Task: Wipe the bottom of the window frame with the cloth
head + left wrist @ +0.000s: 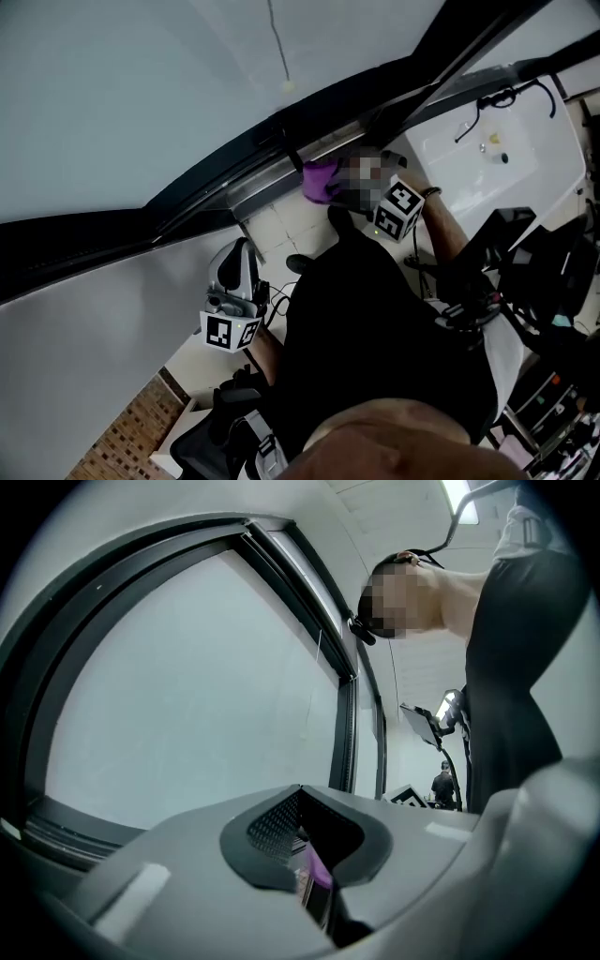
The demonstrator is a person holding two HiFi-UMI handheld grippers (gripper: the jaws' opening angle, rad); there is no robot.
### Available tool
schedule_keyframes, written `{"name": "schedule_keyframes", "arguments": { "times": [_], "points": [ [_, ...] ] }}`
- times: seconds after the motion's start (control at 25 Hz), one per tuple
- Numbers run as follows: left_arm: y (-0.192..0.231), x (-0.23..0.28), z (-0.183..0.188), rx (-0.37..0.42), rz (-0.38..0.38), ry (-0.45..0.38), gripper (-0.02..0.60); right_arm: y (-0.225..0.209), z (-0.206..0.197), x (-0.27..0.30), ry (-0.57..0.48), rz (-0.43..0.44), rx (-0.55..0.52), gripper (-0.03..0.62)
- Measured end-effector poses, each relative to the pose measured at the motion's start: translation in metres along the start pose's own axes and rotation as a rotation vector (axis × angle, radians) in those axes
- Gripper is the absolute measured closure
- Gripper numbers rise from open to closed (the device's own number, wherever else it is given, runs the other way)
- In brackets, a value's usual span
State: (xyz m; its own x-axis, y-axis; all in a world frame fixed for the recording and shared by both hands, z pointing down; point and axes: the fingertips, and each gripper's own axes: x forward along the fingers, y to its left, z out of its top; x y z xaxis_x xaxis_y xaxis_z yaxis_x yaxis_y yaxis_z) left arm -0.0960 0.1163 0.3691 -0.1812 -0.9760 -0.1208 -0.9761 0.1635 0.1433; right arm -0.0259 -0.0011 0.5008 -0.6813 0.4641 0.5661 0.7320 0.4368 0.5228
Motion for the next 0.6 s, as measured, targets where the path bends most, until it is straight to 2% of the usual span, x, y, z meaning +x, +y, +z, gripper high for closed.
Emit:
{"name": "schedule_keyframes", "arguments": {
  "times": [0.04, 0.08, 0.12, 0.2, 0.28, 0.32, 0.44, 0.52, 0.6],
  "points": [
    [-0.002, 0.003, 0.000, -0.001, -0.008, 0.001, 0.581, 0.011, 0.011, -0.004, -0.043, 0.041, 0.030, 0.531],
    [-0.003, 0.005, 0.000, -0.002, -0.013, 0.002, 0.581, 0.010, 0.022, -0.010, -0.092, 0.039, 0.068, 0.531],
    [-0.004, 0.006, 0.000, -0.002, -0.015, 0.001, 0.581, -0.005, 0.031, -0.017, -0.136, -0.011, 0.109, 0.531],
    [-0.004, 0.005, 0.000, -0.002, -0.010, -0.004, 0.581, -0.062, 0.039, -0.031, -0.174, -0.202, 0.196, 0.531],
    [-0.003, 0.001, 0.002, 0.002, 0.003, -0.013, 0.581, -0.123, 0.029, -0.028, -0.129, -0.381, 0.299, 0.531],
    [-0.002, -0.003, 0.003, 0.004, 0.011, -0.018, 0.581, -0.146, 0.018, -0.018, -0.077, -0.431, 0.345, 0.531],
    [-0.001, -0.015, 0.007, 0.013, 0.046, -0.033, 0.581, -0.187, -0.018, 0.024, 0.092, -0.445, 0.422, 0.531],
    [0.000, -0.023, 0.009, 0.015, 0.074, -0.036, 0.581, -0.193, -0.027, 0.040, 0.130, -0.429, 0.448, 0.532],
    [0.002, -0.028, 0.010, 0.015, 0.094, -0.037, 0.581, -0.188, -0.024, 0.039, 0.153, -0.411, 0.426, 0.533]
  ]
}}
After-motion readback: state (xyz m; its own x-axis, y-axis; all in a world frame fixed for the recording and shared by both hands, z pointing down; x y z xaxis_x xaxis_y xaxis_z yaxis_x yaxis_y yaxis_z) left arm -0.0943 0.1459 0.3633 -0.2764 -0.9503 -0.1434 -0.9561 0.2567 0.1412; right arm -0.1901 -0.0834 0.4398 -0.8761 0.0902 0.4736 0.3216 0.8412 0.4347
